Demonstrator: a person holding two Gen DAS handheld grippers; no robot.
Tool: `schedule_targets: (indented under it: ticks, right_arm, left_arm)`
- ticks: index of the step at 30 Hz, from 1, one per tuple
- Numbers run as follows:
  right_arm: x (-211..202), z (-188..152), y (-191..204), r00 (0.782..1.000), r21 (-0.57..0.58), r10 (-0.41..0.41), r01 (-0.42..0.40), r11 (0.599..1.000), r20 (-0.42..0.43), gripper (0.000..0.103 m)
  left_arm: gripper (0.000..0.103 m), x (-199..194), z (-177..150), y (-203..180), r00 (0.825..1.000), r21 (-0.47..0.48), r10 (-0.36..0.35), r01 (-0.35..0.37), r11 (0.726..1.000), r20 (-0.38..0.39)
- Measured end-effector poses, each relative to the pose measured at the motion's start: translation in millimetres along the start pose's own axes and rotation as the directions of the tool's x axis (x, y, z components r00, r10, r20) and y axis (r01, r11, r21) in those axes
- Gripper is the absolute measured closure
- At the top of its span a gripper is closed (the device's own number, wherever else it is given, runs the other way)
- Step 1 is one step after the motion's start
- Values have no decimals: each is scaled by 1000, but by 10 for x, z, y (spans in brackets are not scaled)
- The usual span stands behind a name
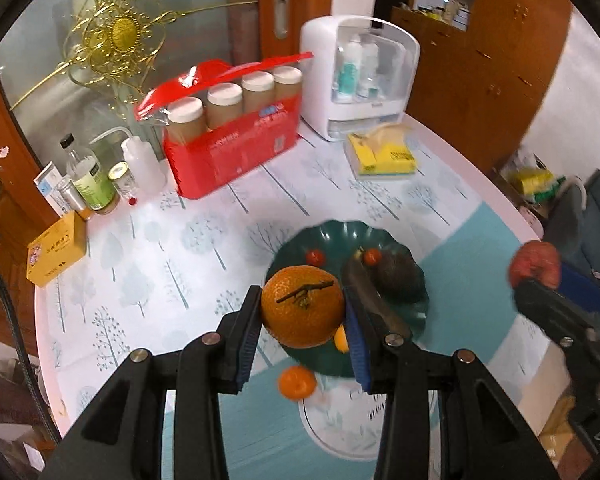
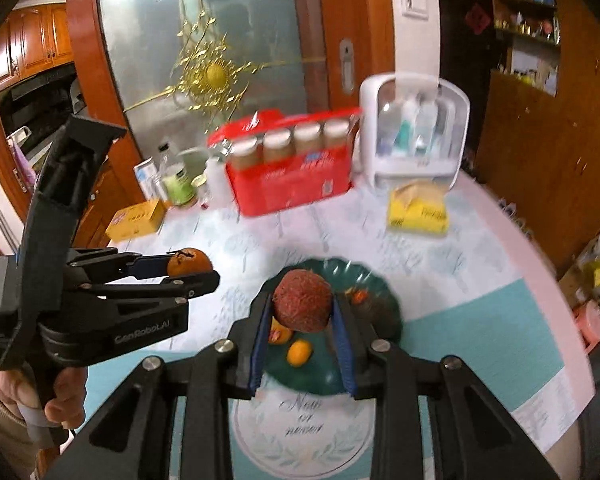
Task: Organize fruits
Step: 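Carry the tangerine and lychee with both tools over the green plate, then open the left tool to drop the tangerine while the right tool releases the lychee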
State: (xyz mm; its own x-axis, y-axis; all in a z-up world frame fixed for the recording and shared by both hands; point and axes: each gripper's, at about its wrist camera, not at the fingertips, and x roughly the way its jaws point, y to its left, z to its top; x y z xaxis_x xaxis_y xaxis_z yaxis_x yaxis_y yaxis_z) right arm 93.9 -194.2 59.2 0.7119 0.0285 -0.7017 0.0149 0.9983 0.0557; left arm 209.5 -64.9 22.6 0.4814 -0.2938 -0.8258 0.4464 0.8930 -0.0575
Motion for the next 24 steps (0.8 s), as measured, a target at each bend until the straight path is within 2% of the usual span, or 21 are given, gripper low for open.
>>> schedule_targets:
  ticks: [5,11,15,20,24]
  right_arm:
    - [186,83,-124,1000,19,-5,5,1000,-16,73]
    - [767,-102,-234,992,53,17,-10,999,-124,73]
    - [1156,-302,-300,979,60,16,-4,998,-202,73]
    - [1576,-510,-365,956,60,15,3,998,-292,73]
    - [1779,-605,-350,944,46,22,-7,999,-328,72]
  left_arm:
    - [65,377,45,-45,999,-5,30,-30,1000,-41]
    - [65,910,-40,-59,992,-17,17,-19,1000,-121]
    - [65,1243,-93,-71,987,-3,33,-33,999,-160]
    - [65,1616,-133,-36,978,-23,15,-21,1000,-206]
    - [65,1917,-192,-1,966,-43,0,-12,999,-259]
